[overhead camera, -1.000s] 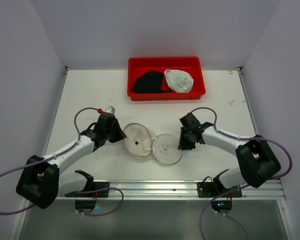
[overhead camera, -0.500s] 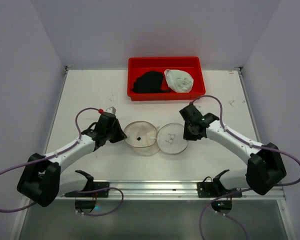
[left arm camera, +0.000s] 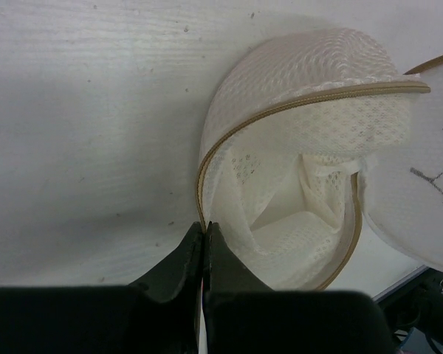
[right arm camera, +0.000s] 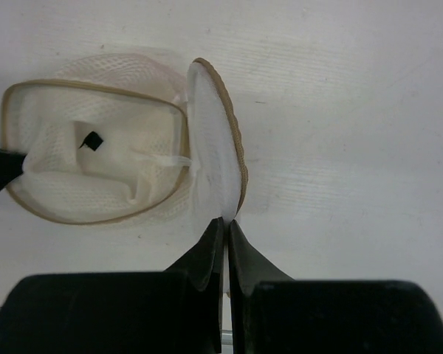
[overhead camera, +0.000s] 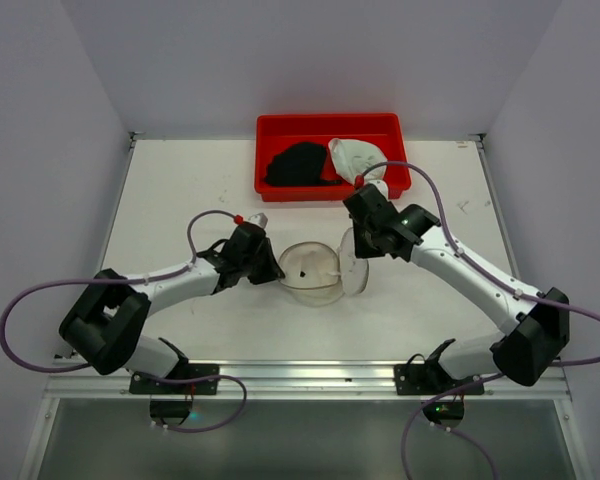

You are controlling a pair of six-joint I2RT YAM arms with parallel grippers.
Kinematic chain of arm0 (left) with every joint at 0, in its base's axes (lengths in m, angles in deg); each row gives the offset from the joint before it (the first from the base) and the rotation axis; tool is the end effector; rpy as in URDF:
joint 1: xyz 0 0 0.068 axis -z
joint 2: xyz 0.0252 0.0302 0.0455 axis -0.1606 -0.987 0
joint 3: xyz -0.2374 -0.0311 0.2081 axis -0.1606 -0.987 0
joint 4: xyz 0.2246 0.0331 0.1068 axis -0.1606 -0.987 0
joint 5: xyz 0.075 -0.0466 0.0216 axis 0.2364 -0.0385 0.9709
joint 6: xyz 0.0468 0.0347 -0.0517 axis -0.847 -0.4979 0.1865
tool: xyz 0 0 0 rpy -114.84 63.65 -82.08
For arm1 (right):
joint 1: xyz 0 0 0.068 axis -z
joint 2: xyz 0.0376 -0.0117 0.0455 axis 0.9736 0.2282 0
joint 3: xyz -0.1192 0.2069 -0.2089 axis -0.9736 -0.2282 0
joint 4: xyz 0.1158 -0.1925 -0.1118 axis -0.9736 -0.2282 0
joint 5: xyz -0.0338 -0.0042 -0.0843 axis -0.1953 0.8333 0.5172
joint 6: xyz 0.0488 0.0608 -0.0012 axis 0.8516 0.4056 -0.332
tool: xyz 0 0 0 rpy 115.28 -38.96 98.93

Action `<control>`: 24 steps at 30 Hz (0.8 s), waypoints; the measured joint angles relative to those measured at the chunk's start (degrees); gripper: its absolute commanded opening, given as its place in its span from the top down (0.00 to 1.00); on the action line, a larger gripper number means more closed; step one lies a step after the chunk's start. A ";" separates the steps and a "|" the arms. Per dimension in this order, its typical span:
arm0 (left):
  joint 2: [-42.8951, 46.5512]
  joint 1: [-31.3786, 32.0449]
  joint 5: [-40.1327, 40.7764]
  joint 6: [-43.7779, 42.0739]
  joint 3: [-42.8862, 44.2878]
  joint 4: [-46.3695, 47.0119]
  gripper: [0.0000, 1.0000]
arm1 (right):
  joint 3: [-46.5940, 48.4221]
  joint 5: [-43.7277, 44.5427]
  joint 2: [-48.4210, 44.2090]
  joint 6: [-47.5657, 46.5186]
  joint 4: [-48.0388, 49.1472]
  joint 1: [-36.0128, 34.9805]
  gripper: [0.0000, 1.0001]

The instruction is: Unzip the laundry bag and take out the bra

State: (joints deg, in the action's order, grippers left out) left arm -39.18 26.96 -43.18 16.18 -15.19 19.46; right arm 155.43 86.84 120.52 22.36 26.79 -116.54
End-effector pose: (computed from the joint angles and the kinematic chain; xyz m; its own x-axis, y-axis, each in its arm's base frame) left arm 0.2222 -0.1690 0.2005 -0.8727 -0.2964 -0.3880 -0.0481 0.8430 -0.5358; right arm 0.2181 0.1521 0.3295 -0.8098 -0.0439 -0.5851 -0.0632 0.9979 0.0126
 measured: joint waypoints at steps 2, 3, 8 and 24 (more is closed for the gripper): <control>-1.42 0.52 -0.35 0.90 0.37 1.36 1.00 | 1.09 -1.27 0.70 -0.57 0.42 -1.09 1.00; -2.19 0.63 -0.44 1.22 0.55 1.75 1.00 | 1.42 -2.36 1.03 -0.61 0.81 -1.53 1.00; -4.33 1.77 -0.98 2.40 0.74 3.23 1.00 | 1.64 -9.31 3.58 -0.55 6.08 -3.32 1.00; -3.41 2.23 -1.38 4.24 -3.28 7.39 1.00 | -3.04 -34.10 22.25 4.04 36.15 -4.92 0.96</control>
State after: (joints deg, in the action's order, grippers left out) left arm -42.59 29.19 -44.56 20.42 -18.47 26.84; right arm 152.40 52.74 142.77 26.40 62.94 -121.45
